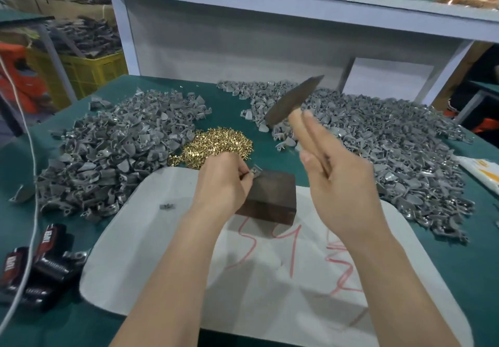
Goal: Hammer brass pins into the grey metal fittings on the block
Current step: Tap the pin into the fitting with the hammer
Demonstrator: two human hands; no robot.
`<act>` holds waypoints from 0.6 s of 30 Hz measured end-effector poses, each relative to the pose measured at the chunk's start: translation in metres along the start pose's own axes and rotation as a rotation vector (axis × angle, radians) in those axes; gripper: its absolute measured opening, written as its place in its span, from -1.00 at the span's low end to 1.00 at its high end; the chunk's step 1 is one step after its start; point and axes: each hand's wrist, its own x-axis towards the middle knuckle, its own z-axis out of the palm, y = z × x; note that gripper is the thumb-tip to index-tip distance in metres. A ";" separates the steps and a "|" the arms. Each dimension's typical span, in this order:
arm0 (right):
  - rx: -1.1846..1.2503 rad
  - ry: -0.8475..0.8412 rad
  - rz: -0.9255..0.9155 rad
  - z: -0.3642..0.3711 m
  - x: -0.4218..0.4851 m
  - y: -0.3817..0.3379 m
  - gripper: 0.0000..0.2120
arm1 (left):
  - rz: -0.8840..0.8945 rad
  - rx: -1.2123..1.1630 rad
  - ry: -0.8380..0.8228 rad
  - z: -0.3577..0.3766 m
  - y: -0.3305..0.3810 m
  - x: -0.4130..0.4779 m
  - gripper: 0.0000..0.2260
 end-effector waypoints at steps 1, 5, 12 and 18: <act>-0.058 -0.090 0.017 0.003 -0.002 0.001 -0.46 | 0.008 -0.008 -0.005 0.000 -0.001 0.000 -0.89; -0.172 -0.165 0.072 0.005 -0.003 0.001 -0.48 | 0.032 -0.008 -0.012 -0.001 -0.001 -0.001 -0.89; -0.231 -0.328 0.137 0.006 -0.003 0.008 -0.50 | -0.011 0.020 -0.010 -0.001 0.001 0.000 -0.89; 0.066 -0.092 0.387 0.015 0.010 0.041 -0.64 | -0.044 0.046 -0.015 -0.003 0.003 -0.001 -0.93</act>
